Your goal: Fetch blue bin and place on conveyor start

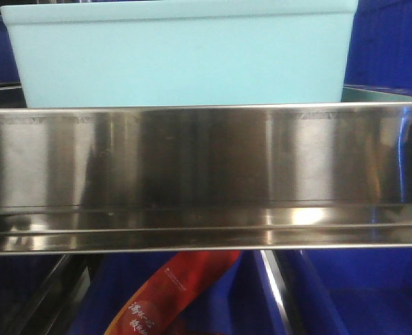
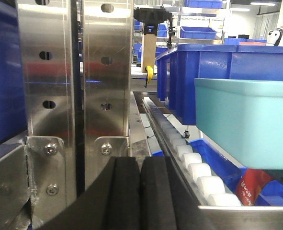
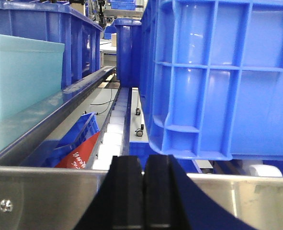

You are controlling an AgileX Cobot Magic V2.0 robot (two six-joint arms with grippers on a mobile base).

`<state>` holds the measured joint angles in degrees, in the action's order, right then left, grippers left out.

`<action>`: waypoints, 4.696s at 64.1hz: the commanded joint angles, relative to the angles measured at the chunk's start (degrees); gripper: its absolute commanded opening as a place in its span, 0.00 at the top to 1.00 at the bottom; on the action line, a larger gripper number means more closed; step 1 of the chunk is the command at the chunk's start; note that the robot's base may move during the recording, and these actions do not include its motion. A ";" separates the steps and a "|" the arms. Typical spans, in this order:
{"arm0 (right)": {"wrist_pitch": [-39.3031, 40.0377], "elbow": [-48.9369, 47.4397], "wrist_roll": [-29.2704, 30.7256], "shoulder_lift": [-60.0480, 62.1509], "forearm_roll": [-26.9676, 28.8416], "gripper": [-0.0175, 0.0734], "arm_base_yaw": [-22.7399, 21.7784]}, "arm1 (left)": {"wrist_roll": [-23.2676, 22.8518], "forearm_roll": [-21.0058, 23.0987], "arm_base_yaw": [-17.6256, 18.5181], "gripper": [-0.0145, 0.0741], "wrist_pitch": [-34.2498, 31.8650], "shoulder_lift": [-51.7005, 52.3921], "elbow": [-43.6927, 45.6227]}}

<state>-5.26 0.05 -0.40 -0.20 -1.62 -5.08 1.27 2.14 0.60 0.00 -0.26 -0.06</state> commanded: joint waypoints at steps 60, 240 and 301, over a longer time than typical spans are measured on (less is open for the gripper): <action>2.27 -0.05 0.40 0.20 0.07 0.99 -0.20 | -0.39 -0.30 0.41 0.96 -4.17 0.26 0.06; -54.53 -100.18 -20.46 -95.56 -7.47 0.97 22.58 | -33.77 -26.98 22.48 0.96 52.78 -94.70 95.60; -52.58 -100.32 -20.46 -102.16 -7.60 0.54 22.79 | -33.88 -23.07 17.96 0.48 53.53 -97.92 96.21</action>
<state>-58.70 -99.65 -21.25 -101.71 -8.66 17.61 -32.09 -21.38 18.75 54.78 -98.36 95.67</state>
